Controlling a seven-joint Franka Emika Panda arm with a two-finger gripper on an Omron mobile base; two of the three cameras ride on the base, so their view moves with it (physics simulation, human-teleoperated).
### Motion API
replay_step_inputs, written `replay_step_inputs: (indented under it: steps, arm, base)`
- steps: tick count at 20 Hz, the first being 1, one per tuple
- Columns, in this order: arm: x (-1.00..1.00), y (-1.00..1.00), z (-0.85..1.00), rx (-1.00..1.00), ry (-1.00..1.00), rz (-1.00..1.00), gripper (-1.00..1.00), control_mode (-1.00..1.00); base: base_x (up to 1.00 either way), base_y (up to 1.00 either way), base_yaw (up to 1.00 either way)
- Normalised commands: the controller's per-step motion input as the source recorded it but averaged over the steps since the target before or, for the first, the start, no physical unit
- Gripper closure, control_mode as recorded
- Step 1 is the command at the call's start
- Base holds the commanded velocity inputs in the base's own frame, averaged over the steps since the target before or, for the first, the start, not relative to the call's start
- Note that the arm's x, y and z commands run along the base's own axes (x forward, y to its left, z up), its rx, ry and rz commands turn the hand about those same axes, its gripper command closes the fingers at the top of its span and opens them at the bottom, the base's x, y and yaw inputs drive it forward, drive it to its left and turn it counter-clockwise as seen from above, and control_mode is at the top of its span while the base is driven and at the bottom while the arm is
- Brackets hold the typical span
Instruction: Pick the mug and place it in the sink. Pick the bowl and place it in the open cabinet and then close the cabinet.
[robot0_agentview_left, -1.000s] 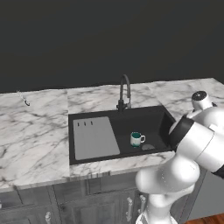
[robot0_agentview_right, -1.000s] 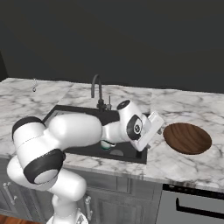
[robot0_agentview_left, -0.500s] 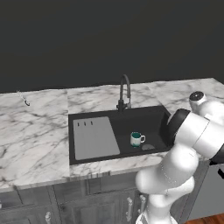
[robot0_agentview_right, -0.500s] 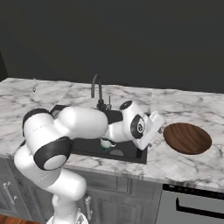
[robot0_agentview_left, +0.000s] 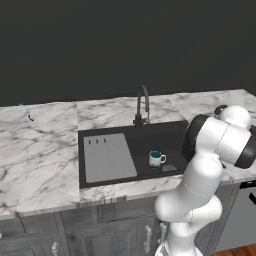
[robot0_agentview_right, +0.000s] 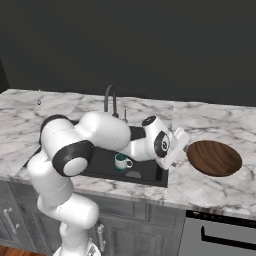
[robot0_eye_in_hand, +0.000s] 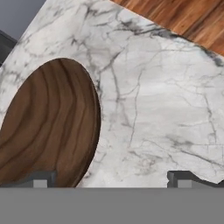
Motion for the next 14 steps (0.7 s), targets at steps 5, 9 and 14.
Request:
replay_step_inputs:
  steps: [5, 9, 14]
  arm:
    - [0.03, -0.14, -0.32, 0.04, -0.03, 0.0, -1.0, -1.0]
    - [0.06, -0.17, -0.21, 0.03, -0.03, 0.0, -1.0, -1.0]
    - [0.0, -0.2, 0.0, 0.0, -0.11, 0.0, -1.0, -1.0]
  base:
    - [0.0, 0.0, 0.0]
    - [0.0, 0.0, 0.0]
    - [0.0, 0.0, 0.0]
